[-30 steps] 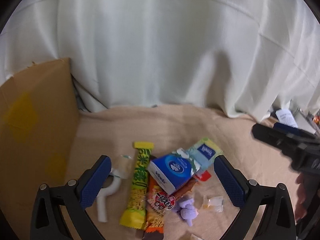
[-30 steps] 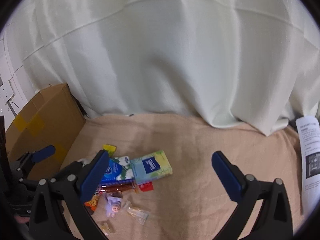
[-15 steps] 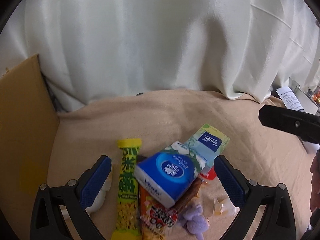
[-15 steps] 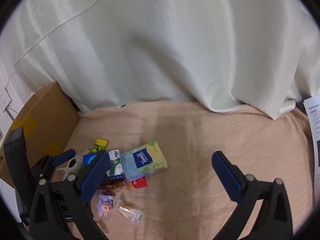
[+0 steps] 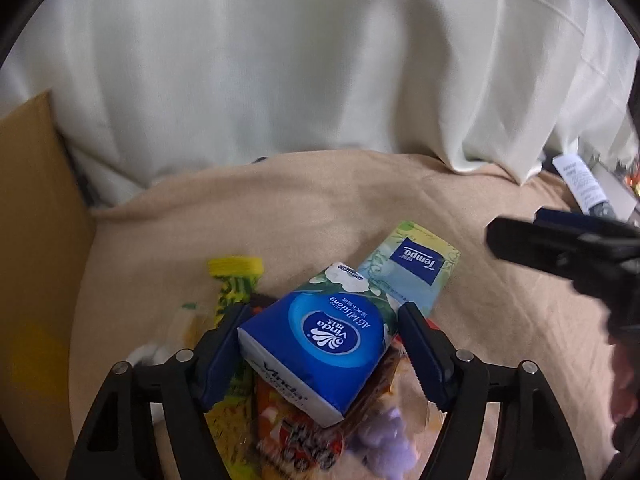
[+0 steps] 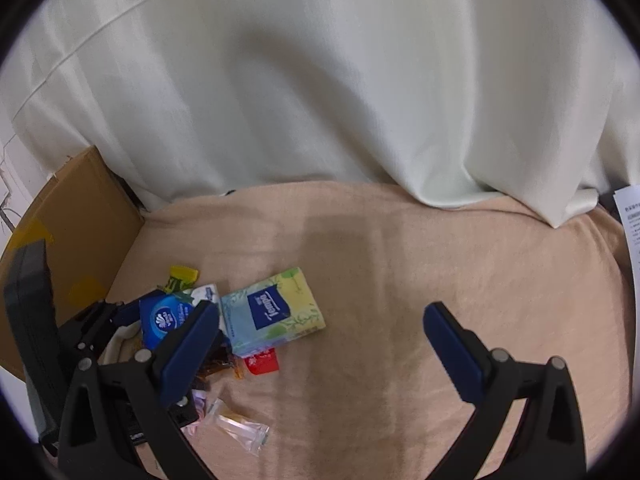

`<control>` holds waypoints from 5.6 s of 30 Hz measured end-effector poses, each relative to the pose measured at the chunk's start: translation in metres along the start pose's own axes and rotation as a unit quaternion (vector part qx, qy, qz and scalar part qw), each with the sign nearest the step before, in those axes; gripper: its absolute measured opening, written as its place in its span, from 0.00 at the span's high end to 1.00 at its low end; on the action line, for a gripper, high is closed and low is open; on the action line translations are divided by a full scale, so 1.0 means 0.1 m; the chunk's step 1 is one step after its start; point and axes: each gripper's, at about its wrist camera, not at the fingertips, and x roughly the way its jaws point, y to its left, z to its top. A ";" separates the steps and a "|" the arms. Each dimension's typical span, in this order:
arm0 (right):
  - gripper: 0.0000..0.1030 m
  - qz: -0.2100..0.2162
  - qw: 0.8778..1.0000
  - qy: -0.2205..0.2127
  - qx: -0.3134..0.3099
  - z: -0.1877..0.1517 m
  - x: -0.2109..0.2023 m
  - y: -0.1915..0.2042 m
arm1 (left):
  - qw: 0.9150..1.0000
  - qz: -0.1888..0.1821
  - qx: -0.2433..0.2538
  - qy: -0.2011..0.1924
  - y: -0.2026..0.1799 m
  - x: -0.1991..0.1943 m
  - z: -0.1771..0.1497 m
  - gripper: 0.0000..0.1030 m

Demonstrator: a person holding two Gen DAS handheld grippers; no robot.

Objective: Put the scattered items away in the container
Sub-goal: 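Grasp the blue Vinda tissue pack with the left gripper while the right grasps the Tempo pack, then carry both tissue packs over the box and open both grippers, then move both grippers back over the remaining snacks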

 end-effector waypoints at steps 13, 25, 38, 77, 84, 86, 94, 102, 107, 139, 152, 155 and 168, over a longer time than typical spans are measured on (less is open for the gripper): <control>0.00 0.009 0.995 0.033 -0.094 -0.15 0.42 0.41 | 0.996 0.046 -0.067 -0.024 0.48 -0.52 -0.21 0.28; 0.00 -0.013 0.995 0.048 -0.085 -0.15 0.67 0.38 | 0.996 0.045 -0.072 -0.024 0.62 -0.59 -0.26 0.28; 0.23 0.016 0.996 0.059 -0.069 -0.15 0.67 0.35 | 0.996 0.044 -0.072 -0.030 0.62 -0.60 -0.25 0.28; 0.23 -0.009 0.998 -0.057 -0.015 -0.15 -0.55 0.38 | 0.991 0.056 -0.079 -0.093 0.30 -1.06 0.11 0.28; 0.23 0.001 0.995 -0.096 -0.006 0.10 -0.84 0.41 | 0.987 0.053 -0.079 -0.129 0.27 -1.45 0.42 0.28; 0.23 0.002 0.995 -0.103 -0.004 0.16 -0.93 0.42 | 0.986 0.059 -0.077 -0.139 0.31 -1.60 0.50 0.28; 0.23 0.010 0.990 -0.135 -0.029 0.45 -1.28 0.78 | 0.977 0.096 -0.078 -0.173 0.75 -2.22 0.68 0.28; 0.23 0.048 0.985 -0.156 -0.058 0.69 -1.40 1.54 | 0.966 0.142 -0.094 -0.193 1.45 -2.78 0.68 0.28; 0.23 0.074 0.982 -0.153 -0.082 0.77 -1.33 2.05 | 0.960 0.168 -0.110 -0.193 1.91 -2.96 0.52 0.28; 0.23 0.147 0.973 -0.035 -0.174 0.50 -0.10 3.49 | 0.968 0.170 -0.161 -0.090 2.88 -2.42 -0.32 0.28; 0.21 0.159 0.974 -0.008 -0.163 0.47 0.05 3.50 | 0.964 0.188 -0.178 -0.069 2.98 -2.41 -0.39 0.00; 0.20 0.160 0.973 -0.004 -0.164 0.47 0.07 3.50 | 0.963 0.181 -0.185 -0.070 3.00 -2.42 -0.40 0.00; 0.00 0.128 0.975 -0.074 -0.164 0.55 -0.24 3.39 | 0.965 0.179 -0.174 -0.077 2.86 -2.46 -0.30 0.00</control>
